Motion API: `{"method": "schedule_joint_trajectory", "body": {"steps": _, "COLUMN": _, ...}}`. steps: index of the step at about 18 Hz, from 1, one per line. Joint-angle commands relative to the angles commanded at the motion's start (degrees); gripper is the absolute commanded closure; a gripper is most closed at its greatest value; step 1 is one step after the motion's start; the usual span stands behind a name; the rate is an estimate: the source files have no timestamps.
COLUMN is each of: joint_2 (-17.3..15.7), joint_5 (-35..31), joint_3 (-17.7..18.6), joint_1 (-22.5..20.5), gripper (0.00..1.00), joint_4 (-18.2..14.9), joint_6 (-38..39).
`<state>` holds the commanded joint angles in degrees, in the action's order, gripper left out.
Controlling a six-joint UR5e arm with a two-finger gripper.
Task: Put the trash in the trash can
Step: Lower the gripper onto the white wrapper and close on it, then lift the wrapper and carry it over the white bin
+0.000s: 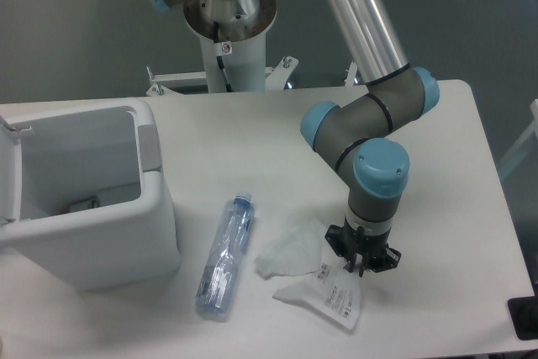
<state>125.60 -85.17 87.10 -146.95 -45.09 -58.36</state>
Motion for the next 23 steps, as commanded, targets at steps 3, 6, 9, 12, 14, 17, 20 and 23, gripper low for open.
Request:
{"method": "schedule_joint_trajectory", "body": {"steps": 3, "joint_2": -1.23, "joint_5": 0.18, "joint_3": -0.44, "joint_1": -0.17, "gripper": 0.99, "joint_4": -0.09, "joint_6": 1.23}}
{"method": "schedule_joint_trajectory", "body": {"steps": 6, "joint_2": -4.73, "joint_5": 0.44, "joint_3": -0.53, "joint_1": -1.05, "gripper": 0.99, "joint_4": -0.09, "joint_6": 1.32}}
{"method": "schedule_joint_trajectory", "body": {"steps": 9, "joint_2": -9.92, "joint_5": 1.4, "joint_3": -0.53, "joint_1": -2.37, "gripper": 0.99, "joint_4": -0.18, "joint_6": 2.28}}
{"method": "schedule_joint_trajectory", "body": {"steps": 12, "joint_2": -14.76, "joint_5": 6.05, "joint_3": -0.7, "joint_1": -3.69, "gripper": 0.99, "joint_4": -0.18, "joint_6": 5.62}}
{"method": "schedule_joint_trajectory", "body": {"steps": 14, "joint_2": -16.69, "joint_5": 9.04, "joint_3": -1.32, "joint_1": -3.6, "gripper": 0.99, "joint_4": -0.18, "joint_6": 8.25}}
{"method": "schedule_joint_trajectory", "body": {"steps": 17, "joint_2": -20.82, "joint_5": 12.56, "joint_3": -1.58, "joint_1": -2.99, "gripper": 0.99, "joint_4": -0.18, "joint_6": 12.21}}
{"method": "schedule_joint_trajectory", "body": {"steps": 20, "joint_2": -25.12, "joint_5": 17.73, "joint_3": -1.41, "joint_1": -2.9, "gripper": 0.99, "joint_4": -0.44, "joint_6": 15.64}}
{"method": "schedule_joint_trajectory", "body": {"steps": 23, "joint_2": -30.05, "joint_5": 24.41, "joint_3": -0.27, "joint_1": -2.81, "gripper": 0.99, "joint_4": -0.88, "joint_6": 19.15}}
